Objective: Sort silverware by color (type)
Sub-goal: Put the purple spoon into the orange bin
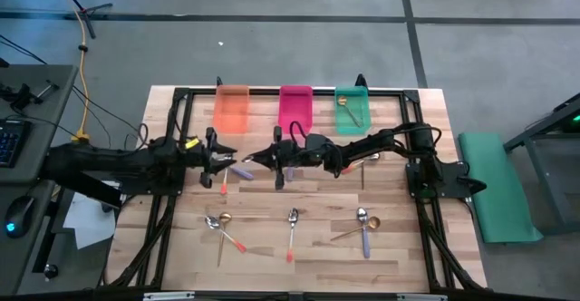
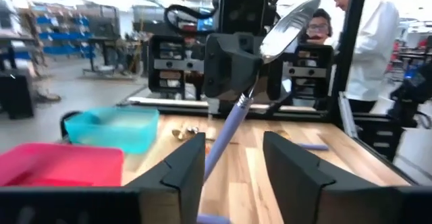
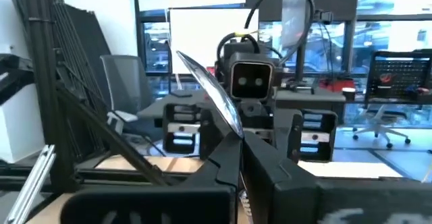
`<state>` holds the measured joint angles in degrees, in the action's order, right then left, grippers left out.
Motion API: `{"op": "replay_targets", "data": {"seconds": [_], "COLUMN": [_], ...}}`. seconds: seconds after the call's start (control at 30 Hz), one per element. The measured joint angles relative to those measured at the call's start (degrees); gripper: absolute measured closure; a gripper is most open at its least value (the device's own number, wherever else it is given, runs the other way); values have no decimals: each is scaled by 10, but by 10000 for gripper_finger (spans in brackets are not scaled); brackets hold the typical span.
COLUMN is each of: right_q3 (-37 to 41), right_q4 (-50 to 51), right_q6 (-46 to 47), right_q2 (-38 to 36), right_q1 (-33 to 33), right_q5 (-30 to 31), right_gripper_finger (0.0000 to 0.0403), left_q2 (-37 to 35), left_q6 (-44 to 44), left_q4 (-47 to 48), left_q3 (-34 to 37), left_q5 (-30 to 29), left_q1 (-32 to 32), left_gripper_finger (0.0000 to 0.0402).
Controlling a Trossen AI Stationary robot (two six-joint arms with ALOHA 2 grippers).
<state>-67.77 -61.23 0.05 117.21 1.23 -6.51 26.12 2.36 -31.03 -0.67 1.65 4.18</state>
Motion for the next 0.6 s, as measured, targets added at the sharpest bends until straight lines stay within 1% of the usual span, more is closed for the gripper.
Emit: {"op": "replay_targets", "data": {"seconds": [0.13,0.23,0.3,0.43,0.6], "right_q3": [-8,-23,-35,-54,-57], "right_q4": [-4,9,22,47,44], "right_q6": [0,0,0,-4,-5], "right_q2": [0,0,0,0,0], "right_q1": [0,0,0,0,1], "right_q5": [0,0,0,0,0], "right_gripper_finger": [403,403,403,403,403], "left_q2": [71,124,157,216,275], "left_q6": [-7,-9,-15,-16,-54], "left_q4": [-89,-164,-198,-215,-217], "left_q3": [0,0,-5,-40,-84], "left_q5": [-13,-17,-22,-8,-8], "left_q1": [-12,-16,-16,-17,-27], "left_gripper_finger": [234,228,227,226,227]}}
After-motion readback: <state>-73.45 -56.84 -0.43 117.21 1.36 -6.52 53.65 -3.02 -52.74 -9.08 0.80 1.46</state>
